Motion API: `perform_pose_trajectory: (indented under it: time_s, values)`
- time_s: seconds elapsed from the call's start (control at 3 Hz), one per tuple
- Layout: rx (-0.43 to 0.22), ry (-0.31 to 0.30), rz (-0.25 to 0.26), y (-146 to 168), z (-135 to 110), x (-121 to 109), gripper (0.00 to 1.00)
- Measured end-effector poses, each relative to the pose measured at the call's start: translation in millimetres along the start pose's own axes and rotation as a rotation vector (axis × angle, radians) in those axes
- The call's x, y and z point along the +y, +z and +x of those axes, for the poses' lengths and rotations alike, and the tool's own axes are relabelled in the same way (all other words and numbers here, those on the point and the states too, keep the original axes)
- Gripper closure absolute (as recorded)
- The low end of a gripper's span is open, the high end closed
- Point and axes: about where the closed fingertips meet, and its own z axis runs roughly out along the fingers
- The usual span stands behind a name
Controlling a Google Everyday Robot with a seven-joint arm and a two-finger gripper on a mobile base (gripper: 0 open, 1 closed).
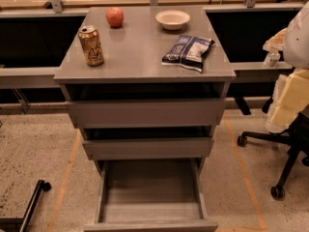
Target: Place orange can into bottom drawer
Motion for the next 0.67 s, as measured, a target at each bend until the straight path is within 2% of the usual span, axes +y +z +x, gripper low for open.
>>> perform_pose_trajectory:
  time_s: [0.33, 0.67]
  values:
    - [0.0, 0.0, 0.0, 0.0, 0.0, 0.0, 0.0]
    - [-0.088, -0.024, -0.013, 15.3, -26.6, -15.4, 0.0]
